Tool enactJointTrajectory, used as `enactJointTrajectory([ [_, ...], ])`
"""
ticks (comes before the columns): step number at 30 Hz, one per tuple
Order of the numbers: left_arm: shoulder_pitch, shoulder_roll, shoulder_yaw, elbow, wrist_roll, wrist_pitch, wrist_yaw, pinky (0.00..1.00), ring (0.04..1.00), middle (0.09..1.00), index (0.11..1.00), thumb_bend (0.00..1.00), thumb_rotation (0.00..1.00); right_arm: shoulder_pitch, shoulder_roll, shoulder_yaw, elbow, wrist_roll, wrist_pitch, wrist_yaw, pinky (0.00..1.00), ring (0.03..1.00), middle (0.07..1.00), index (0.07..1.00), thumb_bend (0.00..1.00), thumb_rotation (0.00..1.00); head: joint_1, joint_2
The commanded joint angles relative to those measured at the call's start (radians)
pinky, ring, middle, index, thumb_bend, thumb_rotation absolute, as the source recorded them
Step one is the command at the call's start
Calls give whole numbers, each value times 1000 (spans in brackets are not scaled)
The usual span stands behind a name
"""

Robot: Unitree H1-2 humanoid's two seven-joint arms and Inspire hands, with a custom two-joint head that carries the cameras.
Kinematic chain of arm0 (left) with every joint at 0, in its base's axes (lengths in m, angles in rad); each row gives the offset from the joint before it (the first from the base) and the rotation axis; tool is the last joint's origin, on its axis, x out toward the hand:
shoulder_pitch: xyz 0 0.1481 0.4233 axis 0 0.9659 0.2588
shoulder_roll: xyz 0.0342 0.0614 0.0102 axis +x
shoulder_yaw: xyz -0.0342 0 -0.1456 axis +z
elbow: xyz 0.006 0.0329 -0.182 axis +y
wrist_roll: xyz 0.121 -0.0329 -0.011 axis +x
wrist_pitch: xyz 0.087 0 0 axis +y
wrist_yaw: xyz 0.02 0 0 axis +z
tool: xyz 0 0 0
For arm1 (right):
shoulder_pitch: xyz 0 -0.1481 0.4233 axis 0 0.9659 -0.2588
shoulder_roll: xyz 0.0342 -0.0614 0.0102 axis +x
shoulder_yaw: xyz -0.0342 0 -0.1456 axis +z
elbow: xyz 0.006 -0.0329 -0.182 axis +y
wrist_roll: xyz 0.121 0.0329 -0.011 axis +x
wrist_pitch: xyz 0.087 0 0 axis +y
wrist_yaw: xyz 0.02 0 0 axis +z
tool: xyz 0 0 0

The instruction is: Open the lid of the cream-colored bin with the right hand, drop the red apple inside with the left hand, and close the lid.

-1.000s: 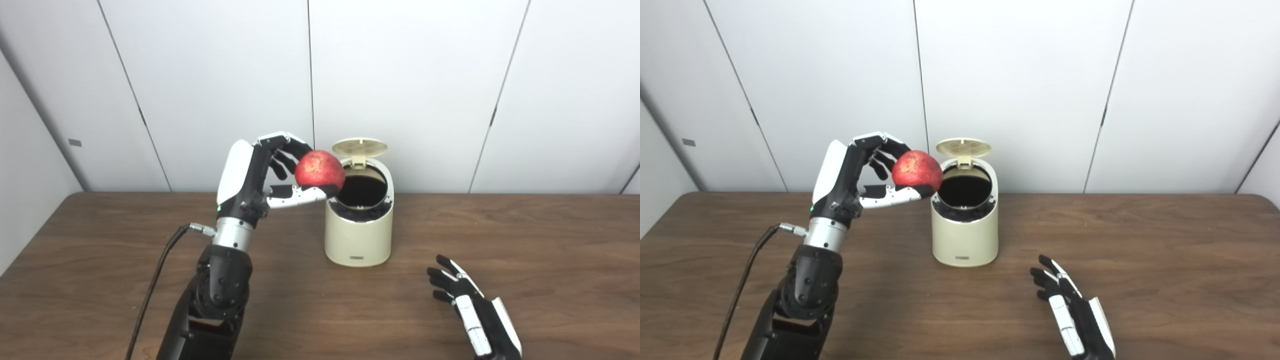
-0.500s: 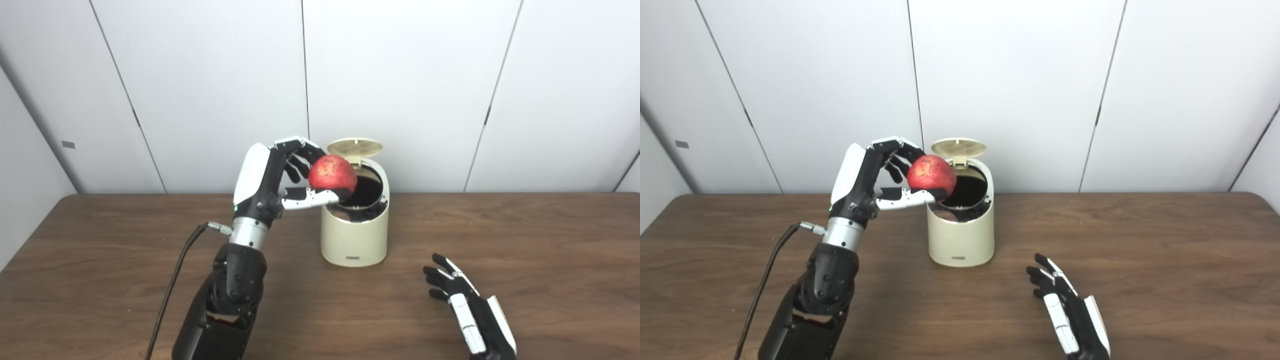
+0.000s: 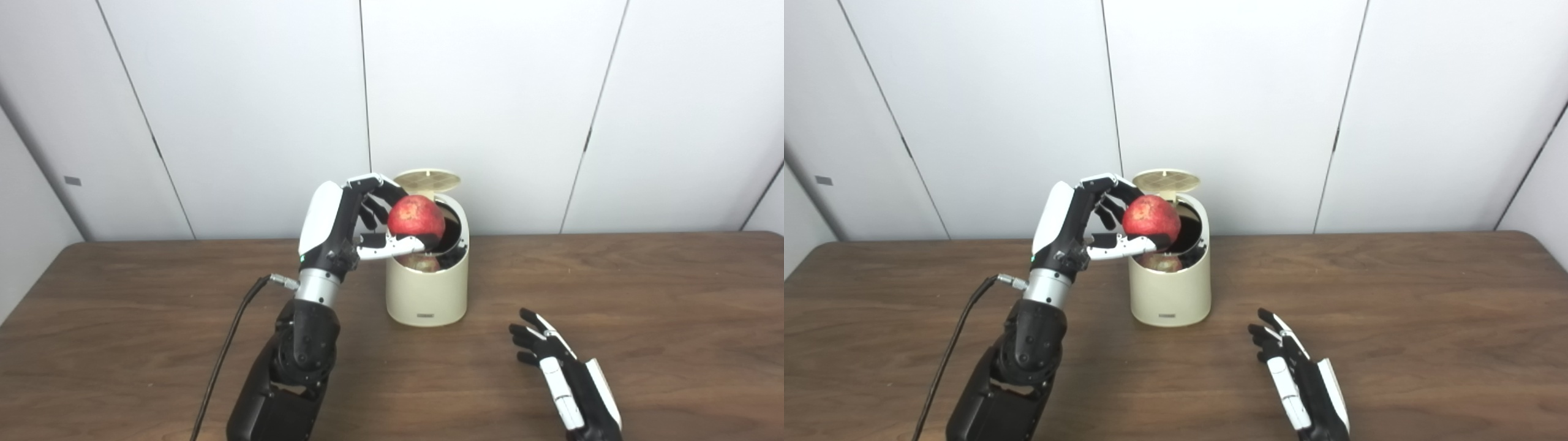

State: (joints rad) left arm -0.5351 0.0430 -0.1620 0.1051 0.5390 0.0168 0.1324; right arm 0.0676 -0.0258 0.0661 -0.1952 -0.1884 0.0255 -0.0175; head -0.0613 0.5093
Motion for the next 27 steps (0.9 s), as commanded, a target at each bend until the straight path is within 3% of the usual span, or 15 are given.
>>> enactJointTrajectory([
  [1, -62, 1, -2, -3, 9, -45, 30, 348, 435, 552, 484, 472, 0, -20, 8, 4, -29, -7, -36, -11, 779, 832, 819, 877, 446, 1000, -1, 0],
  [15, -95, -10, -16, 78, 13, -63, 63, 344, 423, 546, 490, 472, 0, -24, 22, 13, -30, -25, -23, -17, 779, 825, 813, 882, 448, 1000, -4, -10],
  [27, -114, 13, -31, 137, 56, -76, 107, 345, 423, 563, 487, 470, 0, -33, 26, 34, -15, -65, -20, -32, 793, 812, 797, 868, 483, 1000, -5, -16],
])
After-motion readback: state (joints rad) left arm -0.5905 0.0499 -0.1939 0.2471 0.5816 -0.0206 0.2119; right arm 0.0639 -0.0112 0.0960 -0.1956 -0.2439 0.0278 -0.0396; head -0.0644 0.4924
